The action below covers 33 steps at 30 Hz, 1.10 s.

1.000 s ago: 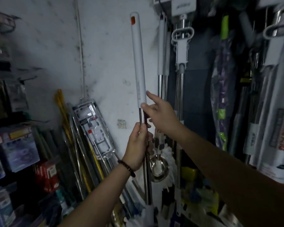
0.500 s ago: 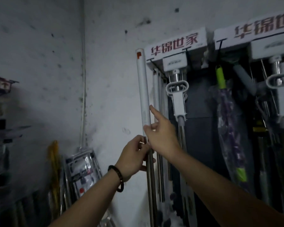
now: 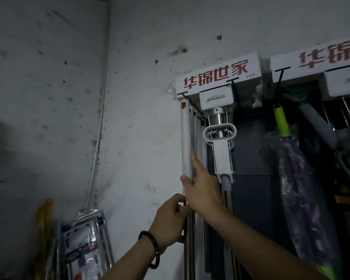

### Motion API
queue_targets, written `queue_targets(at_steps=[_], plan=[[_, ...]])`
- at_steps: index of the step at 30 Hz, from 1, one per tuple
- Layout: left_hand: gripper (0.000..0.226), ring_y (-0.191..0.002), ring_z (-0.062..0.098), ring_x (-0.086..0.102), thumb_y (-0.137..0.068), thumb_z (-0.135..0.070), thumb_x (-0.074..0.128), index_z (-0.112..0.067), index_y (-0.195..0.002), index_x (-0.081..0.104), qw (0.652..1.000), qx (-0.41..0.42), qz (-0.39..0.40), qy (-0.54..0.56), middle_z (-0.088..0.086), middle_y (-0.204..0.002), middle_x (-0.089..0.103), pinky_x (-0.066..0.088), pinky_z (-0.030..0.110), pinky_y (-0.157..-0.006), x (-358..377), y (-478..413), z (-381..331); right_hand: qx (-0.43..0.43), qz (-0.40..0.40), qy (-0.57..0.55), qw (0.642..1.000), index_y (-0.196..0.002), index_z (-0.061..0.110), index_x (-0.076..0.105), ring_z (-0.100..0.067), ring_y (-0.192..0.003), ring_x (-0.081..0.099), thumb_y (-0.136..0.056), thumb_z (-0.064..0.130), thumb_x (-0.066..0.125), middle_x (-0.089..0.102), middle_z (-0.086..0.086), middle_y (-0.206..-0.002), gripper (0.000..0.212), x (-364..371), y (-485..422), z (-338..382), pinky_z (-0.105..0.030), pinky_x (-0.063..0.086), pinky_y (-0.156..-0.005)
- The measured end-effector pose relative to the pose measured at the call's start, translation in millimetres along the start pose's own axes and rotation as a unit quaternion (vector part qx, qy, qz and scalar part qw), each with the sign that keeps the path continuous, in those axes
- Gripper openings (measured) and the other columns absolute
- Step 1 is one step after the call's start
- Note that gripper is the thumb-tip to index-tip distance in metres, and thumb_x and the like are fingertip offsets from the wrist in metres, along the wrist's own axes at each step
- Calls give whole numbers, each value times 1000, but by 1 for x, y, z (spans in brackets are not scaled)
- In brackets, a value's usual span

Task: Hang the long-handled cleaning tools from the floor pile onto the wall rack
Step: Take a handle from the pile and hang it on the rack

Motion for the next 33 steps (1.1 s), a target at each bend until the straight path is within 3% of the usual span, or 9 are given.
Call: queue_targets(at_steps=[4,9,14,17,20,23,25,29,33], plan=[[20,-71,27,76,-105,-32,55,-15,-109,64,1000,21,2,-13,25,-96,70,59,69,-69,4,-19,2,-10,-26,38,999,-161,55,10,-12,-63,63,-103,28,64,63,0,-73,83,-5,-11,-4,-34,62,-70],[25,-86,44,72,-100,-43,55,-18,-100,62,997,71,3,-43,17,-92,71,58,69,-77,2,-37,7,-14,-36,62,997,-162,54,10,-8,-62,62,-103,29,62,63,2,-76,82,-6,-19,-2,-19,52,-60],[18,-81,35,74,-104,-33,51,-21,-94,62,993,107,-1,-56,7,-83,71,60,65,-70,-10,-46,17,0,-49,88,995,-161,56,11,-11,-73,66,-102,31,63,63,7,-80,83,3,-14,8,-34,62,-81],[16,-71,18,72,-103,-25,54,-23,-94,67,990,133,-10,-52,-2,-77,71,64,48,-65,-19,-46,9,13,-60,120,991,-161,54,9,-18,-79,70,-102,29,62,66,4,-84,83,10,-16,15,-37,62,-84],[13,-62,4,62,-100,-21,59,-23,-92,69,986,157,9,-49,-12,-68,68,54,24,-60,-20,-48,6,36,-76,139,987,-162,52,8,-18,-78,72,-102,28,60,73,-1,-102,83,11,-18,13,-35,64,-80],[11,-62,-2,62,-100,-23,60,-28,-94,68,986,156,45,-41,-12,-68,68,48,15,-59,-15,-52,10,39,-91,157,983,-165,43,15,-10,-69,69,-105,28,58,73,-3,-105,76,10,-11,16,-8,52,-58],[11,-70,3,67,-101,-31,58,-30,-103,69,986,142,71,-41,-7,-82,72,55,21,-64,-11,-58,13,40,-100,177,978,-165,39,17,-1,-66,63,-106,27,58,67,3,-96,73,10,-7,21,-3,44,-51],[26,-86,21,74,-95,-45,56,-30,-113,67,985,111,116,-60,-7,-101,73,64,49,-73,-4,-66,17,60,-97,228,967,-167,33,17,2,-66,57,-106,26,58,67,1,-92,73,13,-15,21,0,39,-49],[23,-71,27,77,-93,-53,63,-32,-105,66,984,100,145,-35,-3,-92,74,65,50,-59,-2,-71,21,82,-94,271,954,-167,30,21,2,-65,53,-105,25,58,69,-1,-94,72,14,-19,23,-3,38,-51]])
Point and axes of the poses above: each hand's wrist, its own y-axis away from the middle knuckle, its own x-axis out of the palm, z = x × y, the point moved 10 cm from there along -y, towards the middle knuckle
